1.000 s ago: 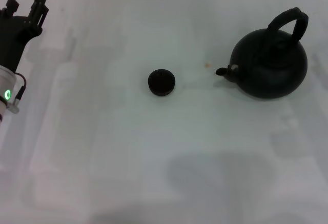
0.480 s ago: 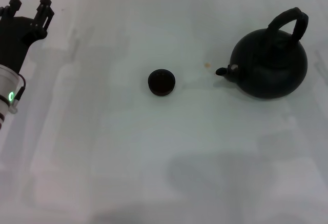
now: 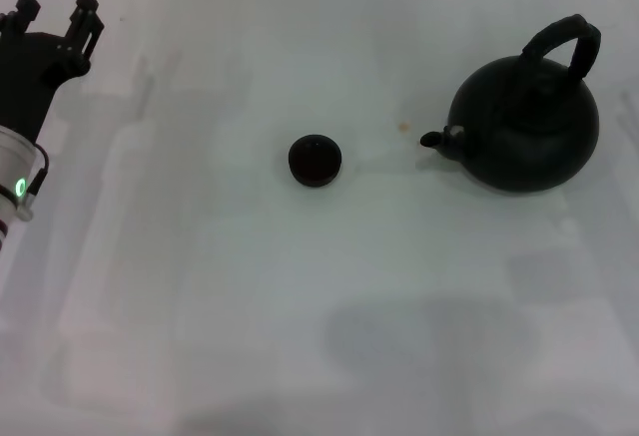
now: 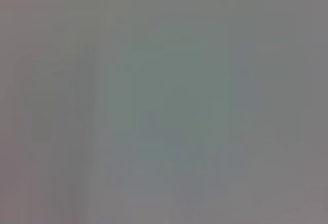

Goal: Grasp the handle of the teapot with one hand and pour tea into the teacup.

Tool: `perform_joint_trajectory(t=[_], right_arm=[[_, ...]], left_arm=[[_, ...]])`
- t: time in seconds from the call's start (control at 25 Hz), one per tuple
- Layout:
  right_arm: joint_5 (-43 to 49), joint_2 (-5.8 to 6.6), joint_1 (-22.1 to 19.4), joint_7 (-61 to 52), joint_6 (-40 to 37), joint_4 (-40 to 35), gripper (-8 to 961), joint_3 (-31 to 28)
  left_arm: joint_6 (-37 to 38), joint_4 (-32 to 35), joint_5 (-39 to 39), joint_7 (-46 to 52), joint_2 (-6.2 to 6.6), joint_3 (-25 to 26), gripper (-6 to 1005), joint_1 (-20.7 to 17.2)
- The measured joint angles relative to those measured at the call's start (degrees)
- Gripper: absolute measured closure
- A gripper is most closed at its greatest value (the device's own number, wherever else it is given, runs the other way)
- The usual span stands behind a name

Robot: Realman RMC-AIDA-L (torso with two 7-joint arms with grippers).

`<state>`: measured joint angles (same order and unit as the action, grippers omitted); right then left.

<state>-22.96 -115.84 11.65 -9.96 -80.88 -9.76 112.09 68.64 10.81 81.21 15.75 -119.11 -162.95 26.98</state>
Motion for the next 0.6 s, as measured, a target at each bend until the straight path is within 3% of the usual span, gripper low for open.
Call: perform_joint_trajectory(t=[0.6], right_arm=[[-0.1, -0.09, 0.2, 0.0, 1.2, -0.3, 88, 0.0]], left_arm=[[-0.5, 0.0, 0.2, 0.0, -0.12, 0.0, 286, 1.1]])
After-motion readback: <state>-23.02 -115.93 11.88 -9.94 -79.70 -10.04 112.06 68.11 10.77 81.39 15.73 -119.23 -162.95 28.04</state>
